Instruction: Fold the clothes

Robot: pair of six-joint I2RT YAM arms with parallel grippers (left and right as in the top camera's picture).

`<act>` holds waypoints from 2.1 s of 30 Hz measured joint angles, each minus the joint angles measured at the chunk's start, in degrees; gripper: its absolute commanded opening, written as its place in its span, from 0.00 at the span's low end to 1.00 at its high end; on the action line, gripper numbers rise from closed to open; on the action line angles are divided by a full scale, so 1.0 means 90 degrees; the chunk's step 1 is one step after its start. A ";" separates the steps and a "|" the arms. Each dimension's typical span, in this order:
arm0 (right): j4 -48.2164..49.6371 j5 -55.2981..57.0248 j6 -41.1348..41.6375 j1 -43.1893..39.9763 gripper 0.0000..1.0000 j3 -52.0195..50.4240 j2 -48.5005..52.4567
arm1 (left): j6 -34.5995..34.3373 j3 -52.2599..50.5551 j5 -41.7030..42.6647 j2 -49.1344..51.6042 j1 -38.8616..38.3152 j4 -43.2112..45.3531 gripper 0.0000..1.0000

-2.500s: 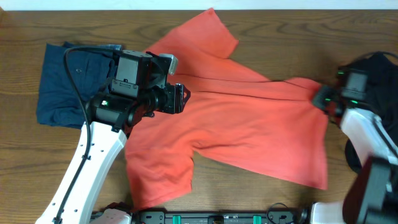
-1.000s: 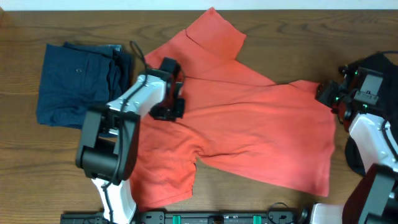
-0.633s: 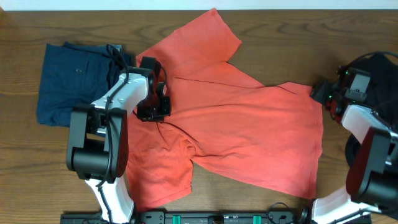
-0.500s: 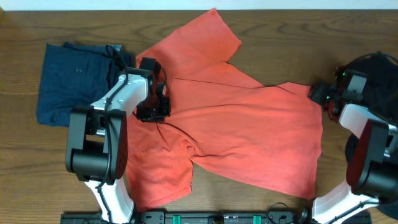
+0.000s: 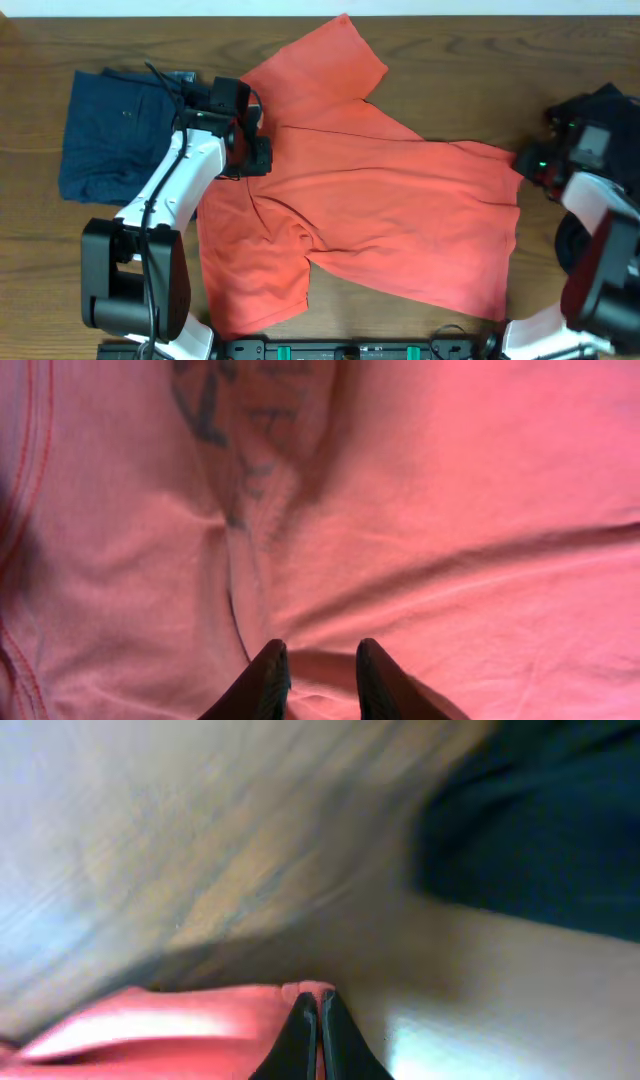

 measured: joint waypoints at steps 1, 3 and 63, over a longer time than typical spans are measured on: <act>-0.0250 0.0104 0.0039 -0.0151 0.03 0.0002 -0.0376 | 0.0000 0.0000 0.0005 0.0002 -0.0029 0.0058 0.30; -0.0619 0.0282 0.0095 -0.0347 0.12 0.0002 -0.0920 | 0.0000 0.0000 0.0010 0.0002 -0.0131 0.0219 0.33; -0.0554 0.0219 -0.0763 0.0712 0.66 0.0002 -0.0338 | 0.0289 0.0044 0.0131 0.1460 -0.0393 0.2878 0.44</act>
